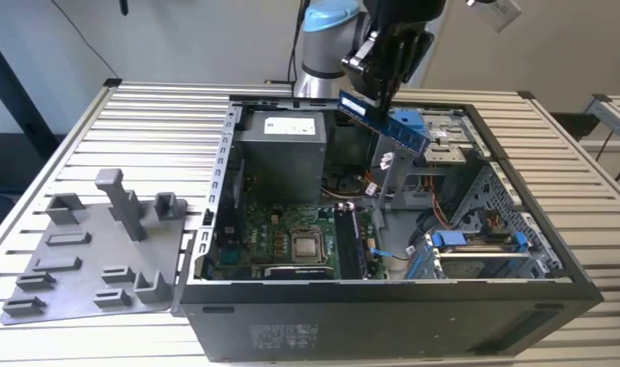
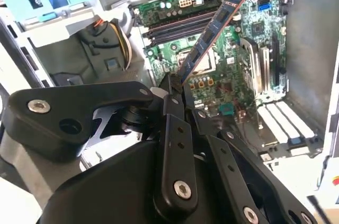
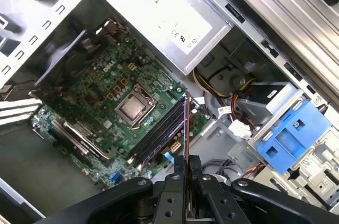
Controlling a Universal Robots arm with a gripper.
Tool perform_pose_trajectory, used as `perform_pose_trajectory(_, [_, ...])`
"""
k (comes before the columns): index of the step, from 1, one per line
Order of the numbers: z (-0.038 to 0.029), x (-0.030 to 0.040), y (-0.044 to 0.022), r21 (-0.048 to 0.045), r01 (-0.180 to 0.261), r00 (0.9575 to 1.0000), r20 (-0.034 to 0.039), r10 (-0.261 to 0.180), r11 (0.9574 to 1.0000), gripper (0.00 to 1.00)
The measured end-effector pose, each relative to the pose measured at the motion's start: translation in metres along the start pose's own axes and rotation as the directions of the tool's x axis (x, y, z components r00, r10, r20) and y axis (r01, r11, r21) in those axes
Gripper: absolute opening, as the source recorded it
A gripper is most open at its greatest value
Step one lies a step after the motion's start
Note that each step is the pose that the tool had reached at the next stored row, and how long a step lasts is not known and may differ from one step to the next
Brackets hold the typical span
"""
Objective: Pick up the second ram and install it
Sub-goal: 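Insert the second ram into the second slot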
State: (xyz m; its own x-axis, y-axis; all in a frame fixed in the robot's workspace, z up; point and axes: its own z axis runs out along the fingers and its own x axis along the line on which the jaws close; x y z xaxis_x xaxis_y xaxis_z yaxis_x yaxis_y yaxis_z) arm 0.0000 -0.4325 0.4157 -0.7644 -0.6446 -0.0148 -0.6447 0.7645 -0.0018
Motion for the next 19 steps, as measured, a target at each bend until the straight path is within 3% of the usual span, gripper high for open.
perform_pose_trajectory(5, [0.0008, 0.0000, 0.0000, 0.0013, -0.089, 0.9960, 0.0000, 0.089, 0.9960, 0.14])
perform_pose_trajectory(10, [0.0016, 0.0001, 0.0000, 0.0026, -0.176, 0.9844, 0.0000, 0.176, 0.9844, 0.14])
perform_pose_trajectory(15, [0.0024, 0.0000, 0.0000, 0.0039, -0.263, 0.9649, 0.0001, 0.263, 0.9649, 0.14])
perform_pose_trajectory(19, [0.0030, 0.0001, 0.0000, 0.0050, -0.330, 0.9440, 0.0003, 0.330, 0.9440, 0.14])
